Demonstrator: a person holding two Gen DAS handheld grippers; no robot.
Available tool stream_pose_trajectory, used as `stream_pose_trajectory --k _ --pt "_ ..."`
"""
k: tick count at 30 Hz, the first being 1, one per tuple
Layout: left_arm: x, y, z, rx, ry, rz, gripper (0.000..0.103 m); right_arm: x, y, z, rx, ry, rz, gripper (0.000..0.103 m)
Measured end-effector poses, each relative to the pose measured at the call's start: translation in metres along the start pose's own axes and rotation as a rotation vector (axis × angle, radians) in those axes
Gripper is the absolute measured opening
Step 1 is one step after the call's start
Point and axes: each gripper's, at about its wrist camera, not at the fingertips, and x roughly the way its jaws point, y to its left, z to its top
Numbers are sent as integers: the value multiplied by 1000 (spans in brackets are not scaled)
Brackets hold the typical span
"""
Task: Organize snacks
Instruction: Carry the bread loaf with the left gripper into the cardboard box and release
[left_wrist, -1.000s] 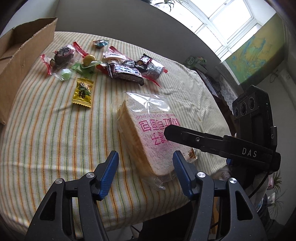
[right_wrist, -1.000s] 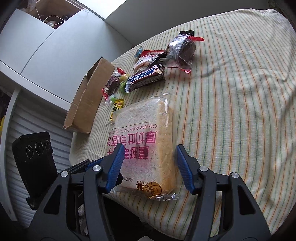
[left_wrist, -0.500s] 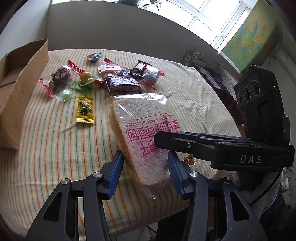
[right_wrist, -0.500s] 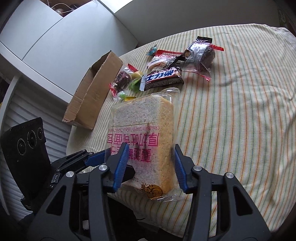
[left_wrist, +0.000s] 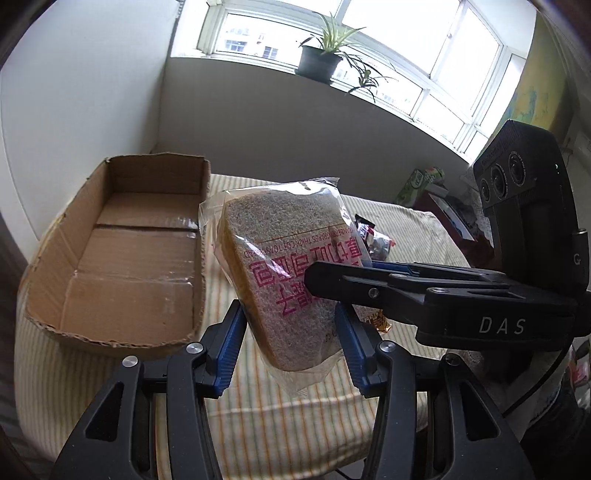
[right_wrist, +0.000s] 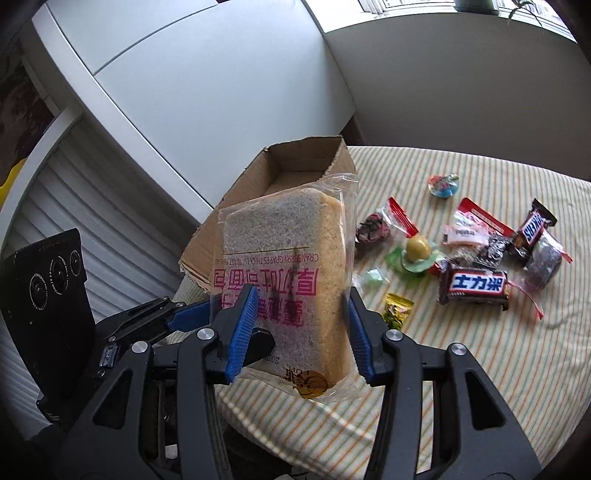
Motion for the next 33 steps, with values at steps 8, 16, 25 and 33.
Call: stream_pose_trajectory --k 8,16,25,33 --pt "-9 50 21 13 19 136 49 61 32 43 -27 48 85 49" --pt "3 67 25 2 47 205 48 100 42 58 -58 103 79 51" --pt "1 71 30 -1 23 252 48 101 42 62 -67 80 9 63" --pt "-7 64 34 14 -6 243 48 58 22 63 -78 13 -10 63"
